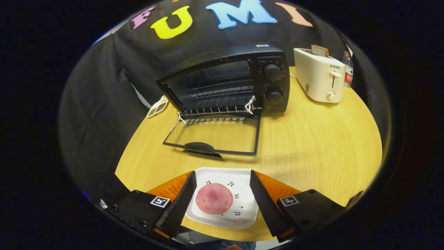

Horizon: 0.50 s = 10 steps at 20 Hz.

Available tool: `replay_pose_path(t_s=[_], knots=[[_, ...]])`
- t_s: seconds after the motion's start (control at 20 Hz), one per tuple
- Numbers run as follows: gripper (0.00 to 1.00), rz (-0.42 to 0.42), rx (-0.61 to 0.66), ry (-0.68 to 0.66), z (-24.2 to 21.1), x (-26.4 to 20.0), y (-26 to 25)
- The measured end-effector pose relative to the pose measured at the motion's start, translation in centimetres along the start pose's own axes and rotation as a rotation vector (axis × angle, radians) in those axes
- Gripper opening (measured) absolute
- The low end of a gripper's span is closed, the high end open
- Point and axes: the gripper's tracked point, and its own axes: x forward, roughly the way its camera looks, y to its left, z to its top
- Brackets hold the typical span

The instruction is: Open the toaster oven, put the food inside, and close the toaster oven door.

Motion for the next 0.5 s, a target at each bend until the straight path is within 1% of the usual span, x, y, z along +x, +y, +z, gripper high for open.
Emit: replay_pose_path(t_s=[0.25, 0.5], knots=[[0.98, -0.021, 0.04, 0.155, -2.8, 0.2, -2.8], [0.97, -0.023, 0.052, 0.272, -4.8, 1.3, -3.8]])
